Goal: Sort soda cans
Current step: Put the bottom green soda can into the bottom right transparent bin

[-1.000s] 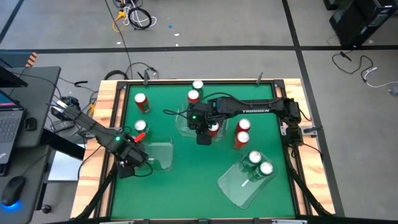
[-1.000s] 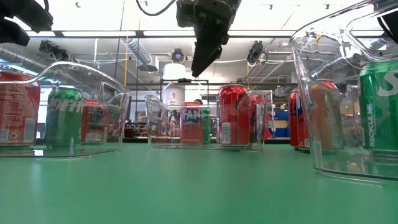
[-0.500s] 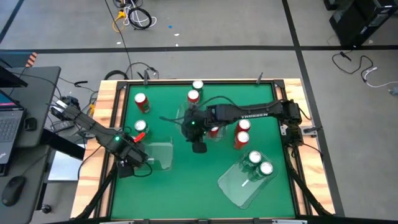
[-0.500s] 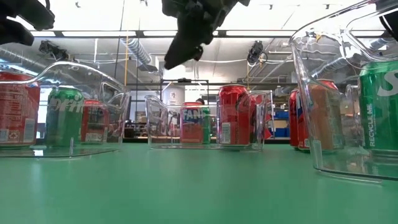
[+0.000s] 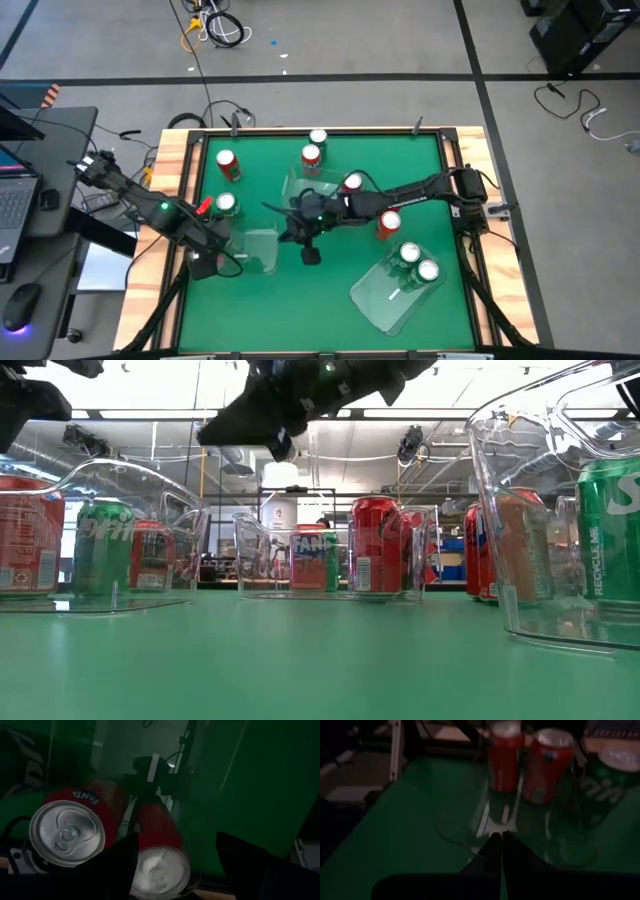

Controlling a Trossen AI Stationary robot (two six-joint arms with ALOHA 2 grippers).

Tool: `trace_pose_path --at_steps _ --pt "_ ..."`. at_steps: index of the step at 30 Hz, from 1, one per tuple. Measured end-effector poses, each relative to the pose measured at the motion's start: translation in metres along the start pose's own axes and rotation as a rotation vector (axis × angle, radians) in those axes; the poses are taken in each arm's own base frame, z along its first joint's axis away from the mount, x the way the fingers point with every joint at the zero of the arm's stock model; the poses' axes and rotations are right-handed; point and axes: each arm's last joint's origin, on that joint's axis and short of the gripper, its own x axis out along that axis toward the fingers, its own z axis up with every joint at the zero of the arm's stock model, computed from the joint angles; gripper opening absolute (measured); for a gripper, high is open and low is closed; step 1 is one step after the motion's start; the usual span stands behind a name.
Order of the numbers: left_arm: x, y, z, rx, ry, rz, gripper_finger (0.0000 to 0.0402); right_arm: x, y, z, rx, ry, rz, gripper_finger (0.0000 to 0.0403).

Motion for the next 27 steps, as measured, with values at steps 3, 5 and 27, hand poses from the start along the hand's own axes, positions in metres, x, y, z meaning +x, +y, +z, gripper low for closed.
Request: trace_pose_path --at_steps 3,5,27 --pt "0.0 0.0 0.0 0.007 0.001 0.001 0.0269 0.001 0.005 0.005 -0.012 -0.048 0.008 0.0002" --pt "0.0 0.0 0.0 0.025 0.0 -0.001 0.0269 0.001 0.008 0.007 -0.019 -0.066 0.013 0.0001" --pt "-0.004 -0.022 0.02 0.028 -0.231 -0.208 0.0269 -0.052 0.023 0.015 -0.056 0.179 -0.216 0.0"
